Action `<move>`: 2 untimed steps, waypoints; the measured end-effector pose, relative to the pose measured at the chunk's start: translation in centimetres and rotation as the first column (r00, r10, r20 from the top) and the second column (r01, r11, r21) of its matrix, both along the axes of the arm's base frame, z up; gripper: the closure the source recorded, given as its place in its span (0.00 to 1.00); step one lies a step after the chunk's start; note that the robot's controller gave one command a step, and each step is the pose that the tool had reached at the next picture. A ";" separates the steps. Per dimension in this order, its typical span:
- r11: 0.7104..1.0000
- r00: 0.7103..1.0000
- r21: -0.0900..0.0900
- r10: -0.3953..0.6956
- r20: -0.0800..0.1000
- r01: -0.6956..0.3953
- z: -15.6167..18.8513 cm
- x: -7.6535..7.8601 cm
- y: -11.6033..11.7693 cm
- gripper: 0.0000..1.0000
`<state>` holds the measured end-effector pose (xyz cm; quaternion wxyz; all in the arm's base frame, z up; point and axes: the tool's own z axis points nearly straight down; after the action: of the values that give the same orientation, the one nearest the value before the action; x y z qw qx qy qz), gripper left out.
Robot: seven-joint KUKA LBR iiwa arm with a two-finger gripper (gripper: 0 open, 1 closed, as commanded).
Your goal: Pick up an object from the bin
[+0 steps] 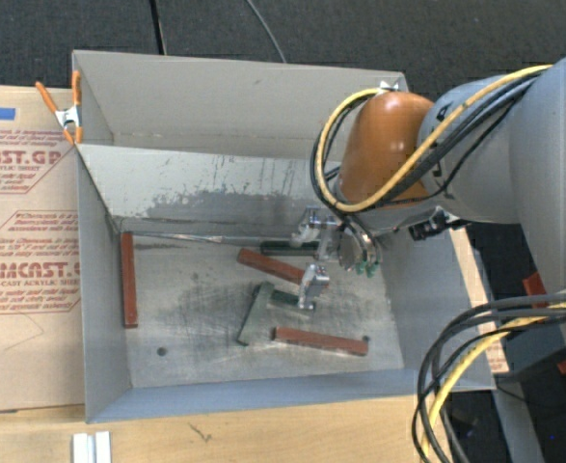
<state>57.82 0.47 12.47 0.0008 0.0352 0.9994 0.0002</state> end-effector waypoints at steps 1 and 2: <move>0.995 0.995 -0.004 0.100 0.018 -0.100 -4.3 1.6 0.2 0.00; 0.995 0.995 -0.002 0.101 0.015 -0.101 -3.9 1.2 0.3 1.00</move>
Offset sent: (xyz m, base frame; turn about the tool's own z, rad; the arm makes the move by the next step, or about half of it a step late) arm -0.0089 0.0216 -0.0547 0.1491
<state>59.03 0.74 8.62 0.0083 -0.0155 0.9998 -0.0002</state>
